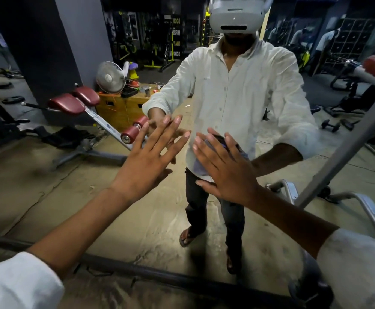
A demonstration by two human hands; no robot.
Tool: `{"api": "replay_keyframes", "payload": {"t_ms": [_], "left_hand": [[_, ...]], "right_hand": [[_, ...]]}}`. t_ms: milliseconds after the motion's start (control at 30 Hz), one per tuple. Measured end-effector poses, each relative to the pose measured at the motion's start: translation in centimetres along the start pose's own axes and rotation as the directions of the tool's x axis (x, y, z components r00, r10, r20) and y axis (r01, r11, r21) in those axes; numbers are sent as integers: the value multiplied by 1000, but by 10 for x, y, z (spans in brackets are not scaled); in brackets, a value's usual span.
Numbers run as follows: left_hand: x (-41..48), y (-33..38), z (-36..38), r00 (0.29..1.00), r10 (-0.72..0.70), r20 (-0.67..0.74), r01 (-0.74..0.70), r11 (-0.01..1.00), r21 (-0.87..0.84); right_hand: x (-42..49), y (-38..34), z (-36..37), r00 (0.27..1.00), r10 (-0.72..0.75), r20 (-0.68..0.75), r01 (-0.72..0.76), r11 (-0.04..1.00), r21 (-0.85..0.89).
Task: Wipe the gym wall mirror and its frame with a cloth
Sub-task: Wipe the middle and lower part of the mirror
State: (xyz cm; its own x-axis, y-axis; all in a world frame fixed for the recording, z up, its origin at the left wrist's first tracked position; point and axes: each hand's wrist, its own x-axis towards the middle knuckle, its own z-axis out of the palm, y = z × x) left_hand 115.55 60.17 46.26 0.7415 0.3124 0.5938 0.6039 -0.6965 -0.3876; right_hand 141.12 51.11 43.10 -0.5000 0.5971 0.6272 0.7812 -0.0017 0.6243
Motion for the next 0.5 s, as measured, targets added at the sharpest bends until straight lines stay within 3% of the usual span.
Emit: {"api": "replay_keyframes", "payload": {"t_ms": [100,200,333,400,500], "left_hand": [[-1,0,-1,1000,3,6,-3,1000,-8],[0,2,3,1000,-8,10,9,1000,-15],[0,5,3,1000,-16,-6,16,1000,-6],[0,4,3,1000,-17,-21,17,1000,3],[2,4,4,1000,1,-25,-1,1000,14]], "right_hand": [[-5,-2,13,998,-14,-63,8,997,-83],[-8,-3,26,989,-3,-151,-2,999,-33],[-12,-6,33,990,-9,-140,10,1000,3],[-24,-9,41,983,-142,-115,121,977,-173],[-35,-13,40,930,-367,-3,350,891,-289]]}}
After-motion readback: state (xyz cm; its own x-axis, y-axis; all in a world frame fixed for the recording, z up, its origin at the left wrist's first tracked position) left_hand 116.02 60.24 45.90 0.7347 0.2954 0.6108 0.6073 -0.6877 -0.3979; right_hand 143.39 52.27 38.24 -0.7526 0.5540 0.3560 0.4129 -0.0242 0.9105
